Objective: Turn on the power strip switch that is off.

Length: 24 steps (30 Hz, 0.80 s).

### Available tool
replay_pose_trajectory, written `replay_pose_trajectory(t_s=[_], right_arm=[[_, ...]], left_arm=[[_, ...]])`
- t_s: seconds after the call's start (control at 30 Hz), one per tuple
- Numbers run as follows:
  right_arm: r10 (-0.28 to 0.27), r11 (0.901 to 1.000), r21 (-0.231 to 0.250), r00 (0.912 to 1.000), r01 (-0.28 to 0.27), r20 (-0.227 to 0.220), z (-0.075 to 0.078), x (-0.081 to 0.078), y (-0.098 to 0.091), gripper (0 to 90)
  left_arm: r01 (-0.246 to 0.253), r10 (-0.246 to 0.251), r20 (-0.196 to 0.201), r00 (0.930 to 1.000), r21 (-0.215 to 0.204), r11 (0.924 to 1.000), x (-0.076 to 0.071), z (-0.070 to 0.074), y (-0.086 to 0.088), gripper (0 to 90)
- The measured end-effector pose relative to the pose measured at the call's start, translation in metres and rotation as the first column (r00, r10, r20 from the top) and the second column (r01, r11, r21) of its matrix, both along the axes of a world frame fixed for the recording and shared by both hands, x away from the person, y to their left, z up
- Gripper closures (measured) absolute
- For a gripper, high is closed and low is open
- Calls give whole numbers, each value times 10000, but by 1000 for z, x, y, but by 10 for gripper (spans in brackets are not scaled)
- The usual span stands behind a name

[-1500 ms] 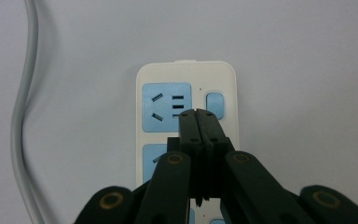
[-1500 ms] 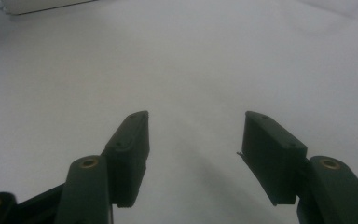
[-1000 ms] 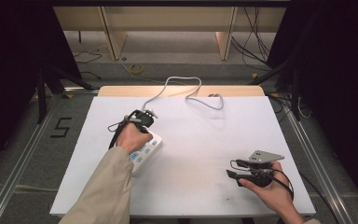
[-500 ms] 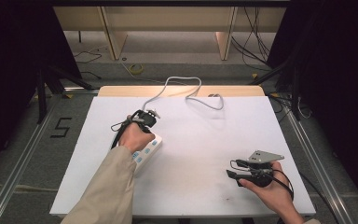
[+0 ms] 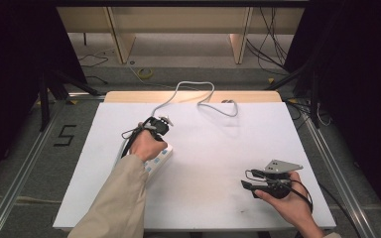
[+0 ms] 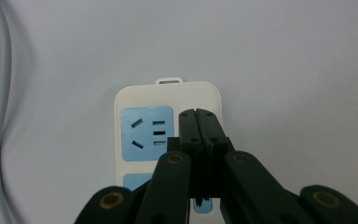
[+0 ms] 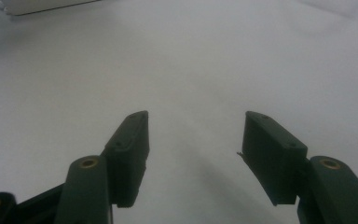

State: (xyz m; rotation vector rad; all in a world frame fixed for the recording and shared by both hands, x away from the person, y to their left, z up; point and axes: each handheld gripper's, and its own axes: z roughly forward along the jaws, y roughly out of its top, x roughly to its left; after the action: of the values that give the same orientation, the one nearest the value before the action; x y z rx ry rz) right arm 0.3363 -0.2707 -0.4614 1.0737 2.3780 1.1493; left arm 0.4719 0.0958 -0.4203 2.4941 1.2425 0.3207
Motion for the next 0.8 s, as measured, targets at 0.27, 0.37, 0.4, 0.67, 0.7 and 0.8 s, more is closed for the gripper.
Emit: replay_pose_trajectory(t_s=[0.27,0.37,0.4,0.67,0.7,0.8], right_arm=[[6,10000,9,10000,-6,2,0,0,0,420],[7,10000,10,10000,-7,3,0,0,0,420],[7,10000,12,10000,-7,10,0,0,0,420],[27,10000,14,10000,-27,5,0,0,1,420],[23,10000,23,10000,-23,6,0,0,1,420],[25,10000,20,10000,-25,0,0,0,1,420]], left_arm=[[22,-21,-93,10000,56,10000,2,-3,-2,898],[73,-72,-108,9999,88,9999,3,-3,-3,899],[29,-29,-88,10000,31,10000,3,-4,-3,898],[18,-17,-124,9999,59,10000,5,-7,-5,899],[43,-42,-148,9999,88,10000,5,-7,-4,899],[40,-39,-153,9999,84,10000,5,-8,-4,898]])
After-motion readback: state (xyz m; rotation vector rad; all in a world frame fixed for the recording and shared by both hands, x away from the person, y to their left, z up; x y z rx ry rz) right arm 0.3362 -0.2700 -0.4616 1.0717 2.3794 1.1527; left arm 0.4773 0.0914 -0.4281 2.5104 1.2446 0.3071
